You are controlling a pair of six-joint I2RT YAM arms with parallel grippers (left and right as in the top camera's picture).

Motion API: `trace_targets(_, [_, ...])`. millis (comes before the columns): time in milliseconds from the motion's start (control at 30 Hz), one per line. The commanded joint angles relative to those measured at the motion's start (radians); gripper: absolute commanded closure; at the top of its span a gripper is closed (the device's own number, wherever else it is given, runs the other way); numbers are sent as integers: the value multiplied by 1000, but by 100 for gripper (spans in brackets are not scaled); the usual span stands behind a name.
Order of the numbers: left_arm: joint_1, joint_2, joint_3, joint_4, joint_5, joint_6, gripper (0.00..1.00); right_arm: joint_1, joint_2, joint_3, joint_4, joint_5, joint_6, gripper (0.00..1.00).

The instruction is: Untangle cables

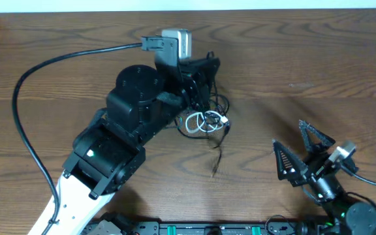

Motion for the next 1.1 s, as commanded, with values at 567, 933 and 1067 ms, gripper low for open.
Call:
trace_targets(567, [196,-20,24,234,146,-312,92,9,911,558,-333,-682,-451,1])
trace_targets(933, [196,-20,24,369,261,-495,92,192,1185,558,-93,-361,-278,1])
trace_targets(1067, [196,-20,24,426,299,-496,92,270,1244,558,-43,-245,-267,1])
